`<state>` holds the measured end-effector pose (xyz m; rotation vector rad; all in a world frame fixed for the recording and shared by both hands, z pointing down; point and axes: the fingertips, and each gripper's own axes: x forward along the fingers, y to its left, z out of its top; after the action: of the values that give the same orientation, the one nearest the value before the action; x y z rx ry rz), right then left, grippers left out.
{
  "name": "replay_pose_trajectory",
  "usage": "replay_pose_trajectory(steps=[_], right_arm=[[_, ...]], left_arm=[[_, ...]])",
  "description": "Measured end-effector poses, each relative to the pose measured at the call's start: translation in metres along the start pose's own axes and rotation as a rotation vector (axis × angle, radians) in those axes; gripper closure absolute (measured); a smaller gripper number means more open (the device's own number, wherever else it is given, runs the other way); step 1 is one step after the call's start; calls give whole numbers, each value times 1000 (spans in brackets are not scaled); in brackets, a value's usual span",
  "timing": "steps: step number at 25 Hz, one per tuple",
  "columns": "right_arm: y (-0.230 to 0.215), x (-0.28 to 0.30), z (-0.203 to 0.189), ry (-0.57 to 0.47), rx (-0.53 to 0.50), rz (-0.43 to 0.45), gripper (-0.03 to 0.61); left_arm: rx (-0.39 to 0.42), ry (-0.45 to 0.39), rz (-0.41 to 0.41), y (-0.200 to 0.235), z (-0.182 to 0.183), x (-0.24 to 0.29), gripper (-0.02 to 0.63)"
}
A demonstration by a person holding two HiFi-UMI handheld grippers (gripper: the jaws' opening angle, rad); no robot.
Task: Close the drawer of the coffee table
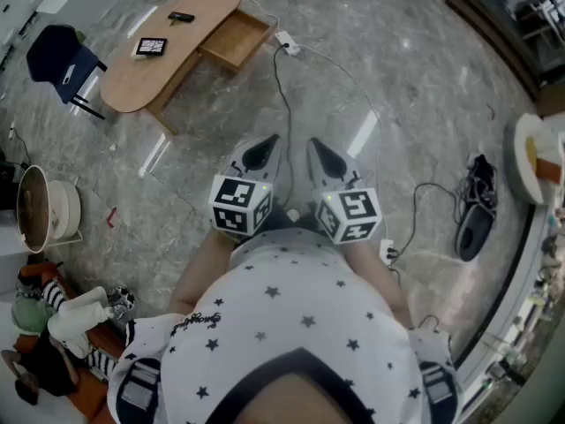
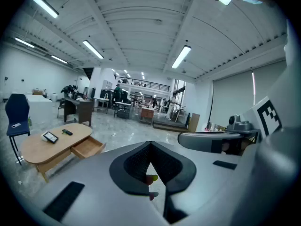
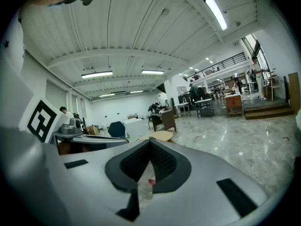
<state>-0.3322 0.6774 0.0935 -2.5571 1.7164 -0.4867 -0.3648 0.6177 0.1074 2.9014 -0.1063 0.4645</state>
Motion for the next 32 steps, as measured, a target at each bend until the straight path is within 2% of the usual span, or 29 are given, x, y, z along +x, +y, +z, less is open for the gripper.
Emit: replay_pose_trajectory(steps=[15, 21, 32], right_arm=[[-9, -5, -2, 6, 6, 3, 572], [-7, -4, -1, -4, 42, 59, 572], [-23, 15, 4, 14, 41, 57, 572]], left_arm=[[-14, -1, 3, -7, 0, 6, 606], [-15, -2, 16, -6, -2, 6, 606], [-6, 19, 16, 10, 4, 32, 606]])
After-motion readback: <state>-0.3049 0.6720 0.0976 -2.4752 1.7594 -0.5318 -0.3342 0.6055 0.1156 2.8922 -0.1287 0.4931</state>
